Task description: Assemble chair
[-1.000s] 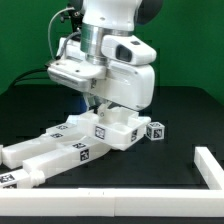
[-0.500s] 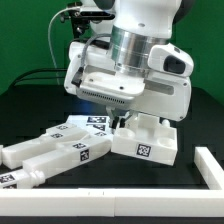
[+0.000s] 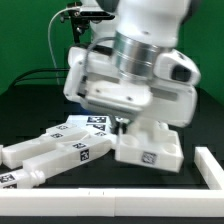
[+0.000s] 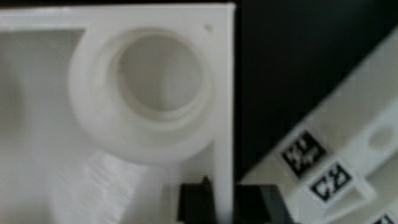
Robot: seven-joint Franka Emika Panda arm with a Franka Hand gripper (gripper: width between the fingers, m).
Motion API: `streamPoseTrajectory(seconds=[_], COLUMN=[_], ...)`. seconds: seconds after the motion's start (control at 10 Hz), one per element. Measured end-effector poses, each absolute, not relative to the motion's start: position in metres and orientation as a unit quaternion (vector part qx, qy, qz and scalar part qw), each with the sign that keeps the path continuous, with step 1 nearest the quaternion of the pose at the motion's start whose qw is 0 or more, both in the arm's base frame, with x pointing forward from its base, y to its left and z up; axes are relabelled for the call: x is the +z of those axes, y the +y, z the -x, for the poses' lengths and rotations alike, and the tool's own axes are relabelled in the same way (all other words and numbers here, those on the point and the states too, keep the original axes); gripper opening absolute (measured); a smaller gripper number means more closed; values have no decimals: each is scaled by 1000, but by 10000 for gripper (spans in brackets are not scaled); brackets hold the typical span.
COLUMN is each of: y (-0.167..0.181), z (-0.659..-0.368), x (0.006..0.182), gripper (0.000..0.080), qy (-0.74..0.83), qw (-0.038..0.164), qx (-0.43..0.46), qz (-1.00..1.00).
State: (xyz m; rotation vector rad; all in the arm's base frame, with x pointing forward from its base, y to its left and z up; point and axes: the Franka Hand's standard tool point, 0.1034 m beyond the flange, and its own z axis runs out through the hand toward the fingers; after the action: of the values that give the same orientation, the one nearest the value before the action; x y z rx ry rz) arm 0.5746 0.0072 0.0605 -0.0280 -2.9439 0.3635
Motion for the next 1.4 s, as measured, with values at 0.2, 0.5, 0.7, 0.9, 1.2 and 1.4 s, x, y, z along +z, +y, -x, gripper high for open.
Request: streamPoseTrajectory(seconds=[0.2, 0.5, 0.7, 0.9, 1.2, 1.4], y=[24, 22, 26, 34, 33, 33], z=[-592, -591, -590, -602, -606, -610], x=[51, 50, 39, 36, 29, 30], gripper=[29, 29, 29, 29, 29, 32], qy=[-988, -988, -987, -986, -977, -972], qw=[90, 92, 104, 110, 147, 167], qx=[124, 124, 126, 129, 152, 164], qz=[-3, -2, -2, -1, 14, 19])
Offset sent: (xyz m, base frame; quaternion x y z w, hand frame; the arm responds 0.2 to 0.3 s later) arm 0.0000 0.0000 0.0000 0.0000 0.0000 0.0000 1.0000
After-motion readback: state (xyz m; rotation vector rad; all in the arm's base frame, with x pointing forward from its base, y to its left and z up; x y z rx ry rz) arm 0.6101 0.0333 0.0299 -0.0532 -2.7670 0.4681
